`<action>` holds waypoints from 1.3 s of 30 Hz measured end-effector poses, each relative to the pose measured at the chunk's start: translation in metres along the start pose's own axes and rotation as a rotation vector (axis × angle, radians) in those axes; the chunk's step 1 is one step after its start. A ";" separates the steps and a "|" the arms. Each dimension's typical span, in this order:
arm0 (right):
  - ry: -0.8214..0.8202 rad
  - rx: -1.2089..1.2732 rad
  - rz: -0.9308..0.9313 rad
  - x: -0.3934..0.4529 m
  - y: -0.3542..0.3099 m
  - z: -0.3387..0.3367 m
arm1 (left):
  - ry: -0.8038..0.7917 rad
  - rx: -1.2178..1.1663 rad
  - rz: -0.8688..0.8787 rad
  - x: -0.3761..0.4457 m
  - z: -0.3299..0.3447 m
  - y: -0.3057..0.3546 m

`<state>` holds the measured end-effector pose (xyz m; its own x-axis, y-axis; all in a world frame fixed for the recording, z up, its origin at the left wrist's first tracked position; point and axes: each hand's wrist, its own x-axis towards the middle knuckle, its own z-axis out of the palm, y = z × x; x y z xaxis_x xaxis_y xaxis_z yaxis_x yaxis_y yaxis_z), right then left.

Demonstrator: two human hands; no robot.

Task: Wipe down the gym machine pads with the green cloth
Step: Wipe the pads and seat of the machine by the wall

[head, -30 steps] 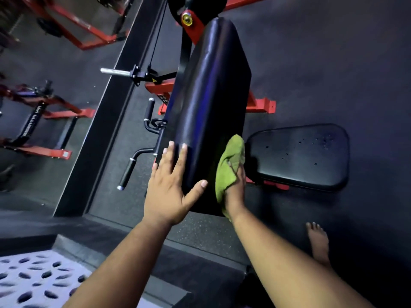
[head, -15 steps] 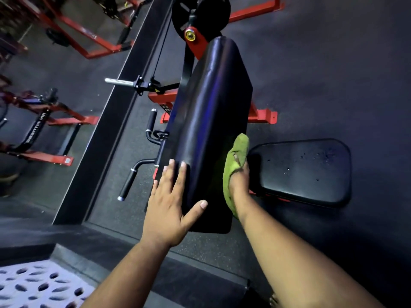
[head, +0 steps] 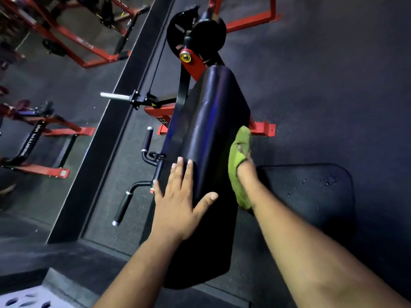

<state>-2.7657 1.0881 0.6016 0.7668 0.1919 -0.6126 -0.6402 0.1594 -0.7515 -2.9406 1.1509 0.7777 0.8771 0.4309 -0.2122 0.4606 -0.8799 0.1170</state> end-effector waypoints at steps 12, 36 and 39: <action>-0.099 -0.672 -0.840 0.023 -0.115 0.057 | 0.053 -0.099 0.024 0.119 -0.017 0.030; -0.154 -0.620 -0.725 0.100 -0.188 0.070 | 0.034 0.061 0.092 0.145 -0.011 0.037; -0.151 -0.871 -0.846 0.067 -0.170 0.064 | 0.034 0.053 0.084 0.145 -0.011 0.037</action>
<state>-2.6084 1.1358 0.7040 0.8757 0.4622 0.1395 0.3472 -0.4021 -0.8472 -2.7951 1.1835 0.7619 0.9169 0.3607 -0.1708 0.3780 -0.9222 0.0816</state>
